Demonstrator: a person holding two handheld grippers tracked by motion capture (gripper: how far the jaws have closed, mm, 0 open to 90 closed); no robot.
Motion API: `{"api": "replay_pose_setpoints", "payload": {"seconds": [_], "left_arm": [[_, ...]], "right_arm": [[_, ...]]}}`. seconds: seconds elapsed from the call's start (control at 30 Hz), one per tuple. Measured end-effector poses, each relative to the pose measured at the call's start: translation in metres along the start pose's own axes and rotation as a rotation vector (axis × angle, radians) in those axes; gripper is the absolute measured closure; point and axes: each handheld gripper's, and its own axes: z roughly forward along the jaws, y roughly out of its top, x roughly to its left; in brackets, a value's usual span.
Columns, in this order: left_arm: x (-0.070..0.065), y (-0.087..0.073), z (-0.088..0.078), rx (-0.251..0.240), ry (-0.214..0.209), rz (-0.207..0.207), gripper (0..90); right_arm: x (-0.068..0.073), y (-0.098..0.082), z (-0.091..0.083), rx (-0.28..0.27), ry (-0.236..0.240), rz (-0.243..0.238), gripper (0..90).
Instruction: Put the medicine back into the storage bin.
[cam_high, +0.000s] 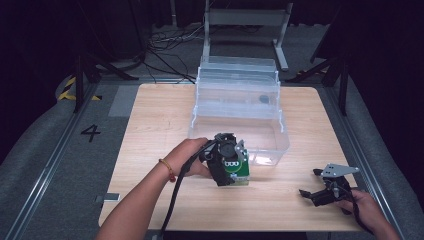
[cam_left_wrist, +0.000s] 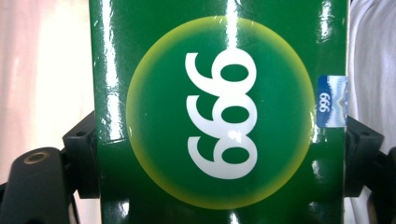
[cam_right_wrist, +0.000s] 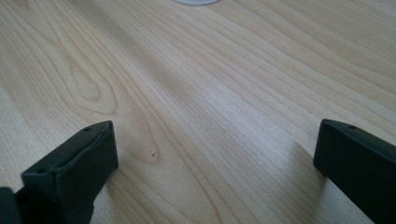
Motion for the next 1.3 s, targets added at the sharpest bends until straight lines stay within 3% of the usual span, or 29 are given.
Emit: {"api": "replay_pose_setpoints", "payload": {"seconds": [0.3, 0.43, 0.63, 0.93, 1.07, 1.3], "left_arm": [[0.016, 0.002, -0.032, -0.016, 0.033, 0.017, 16.2], [0.026, 0.000, -0.040, -0.014, 0.062, 0.008, 16.2], [0.039, -0.006, -0.050, -0.012, 0.067, -0.010, 16.2], [0.057, -0.012, -0.058, 0.026, 0.089, -0.008, 16.1], [0.066, -0.016, -0.062, 0.018, 0.091, -0.022, 16.1], [0.083, -0.025, -0.058, 0.070, 0.100, -0.050, 16.0]], "right_arm": [[0.000, 0.000, 0.000, 0.000, 0.000, 0.000, 0.0], [0.000, 0.000, 0.000, 0.000, 0.000, 0.000, 0.0], [0.000, 0.000, 0.000, 0.000, 0.000, 0.000, 0.0], [0.000, 0.000, 0.000, 0.000, 0.000, 0.000, 0.0], [0.000, 0.000, 0.000, 0.000, 0.000, -0.001, 0.0], [0.000, 0.000, 0.000, 0.000, 0.000, -0.001, 0.0]]}}
